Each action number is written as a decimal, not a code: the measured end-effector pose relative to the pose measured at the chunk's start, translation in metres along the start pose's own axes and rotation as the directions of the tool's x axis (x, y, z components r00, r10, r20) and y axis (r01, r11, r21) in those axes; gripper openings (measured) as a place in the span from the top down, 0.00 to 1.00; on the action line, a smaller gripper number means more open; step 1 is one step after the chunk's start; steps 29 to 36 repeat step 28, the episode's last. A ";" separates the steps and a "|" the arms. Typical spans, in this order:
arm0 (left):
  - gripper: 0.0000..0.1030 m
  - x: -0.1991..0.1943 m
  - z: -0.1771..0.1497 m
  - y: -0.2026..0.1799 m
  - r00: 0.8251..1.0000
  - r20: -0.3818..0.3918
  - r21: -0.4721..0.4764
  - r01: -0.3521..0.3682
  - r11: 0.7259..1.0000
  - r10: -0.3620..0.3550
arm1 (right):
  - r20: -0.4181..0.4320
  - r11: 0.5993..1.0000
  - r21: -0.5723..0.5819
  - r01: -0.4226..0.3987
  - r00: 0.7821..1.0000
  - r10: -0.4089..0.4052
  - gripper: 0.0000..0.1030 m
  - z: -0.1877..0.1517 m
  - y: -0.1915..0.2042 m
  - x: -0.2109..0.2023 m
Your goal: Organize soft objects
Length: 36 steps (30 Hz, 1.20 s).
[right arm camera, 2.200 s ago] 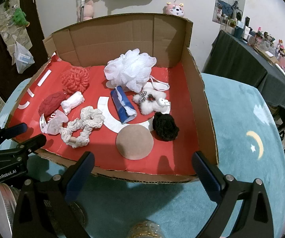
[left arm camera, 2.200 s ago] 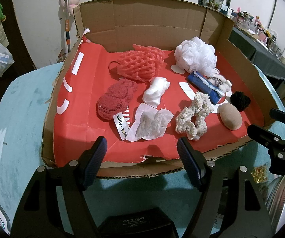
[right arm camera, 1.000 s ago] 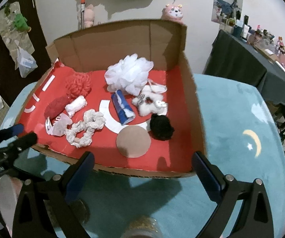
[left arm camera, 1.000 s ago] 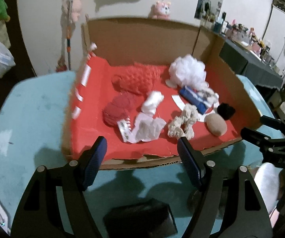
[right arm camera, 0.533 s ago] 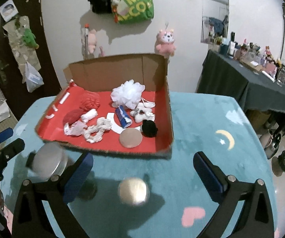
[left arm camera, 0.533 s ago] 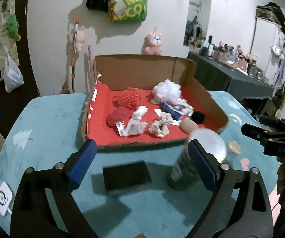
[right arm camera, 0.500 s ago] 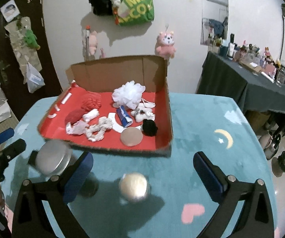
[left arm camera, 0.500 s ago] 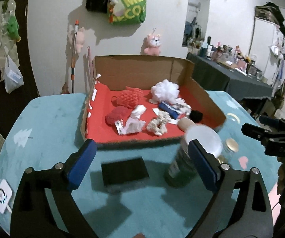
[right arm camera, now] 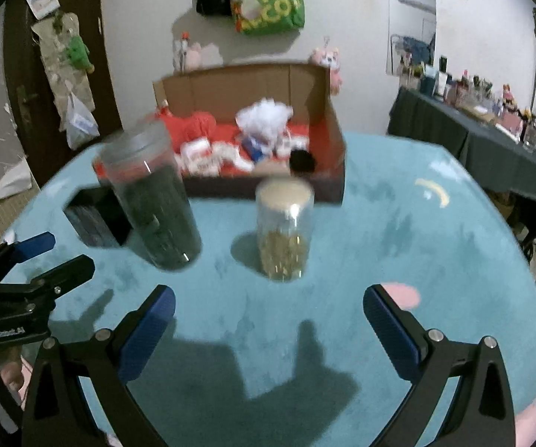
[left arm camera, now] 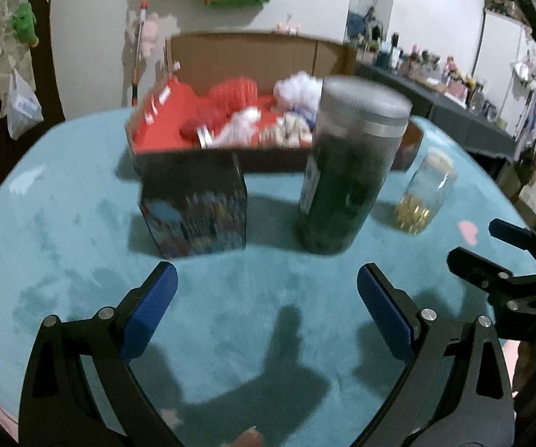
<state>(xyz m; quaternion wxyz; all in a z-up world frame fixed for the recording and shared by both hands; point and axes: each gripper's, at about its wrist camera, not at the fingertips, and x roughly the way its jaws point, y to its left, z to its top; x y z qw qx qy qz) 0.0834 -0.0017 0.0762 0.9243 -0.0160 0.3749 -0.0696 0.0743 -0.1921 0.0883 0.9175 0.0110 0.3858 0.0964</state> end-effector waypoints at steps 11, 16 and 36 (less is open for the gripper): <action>0.04 0.047 -0.017 0.001 0.987 -0.114 -0.013 -0.113 0.994 0.111 | -0.118 0.998 0.020 0.052 0.992 -0.049 0.00 -0.018 -0.007 0.055; 0.03 0.046 -0.019 0.000 0.987 -0.107 -0.014 -0.121 0.993 0.119 | -0.118 0.998 0.022 0.067 0.991 -0.064 0.00 -0.018 -0.006 0.055; 0.03 0.048 -0.016 0.003 0.986 -0.108 -0.015 -0.126 0.992 0.123 | -0.116 0.997 0.025 0.069 0.991 -0.065 0.00 -0.019 -0.006 0.055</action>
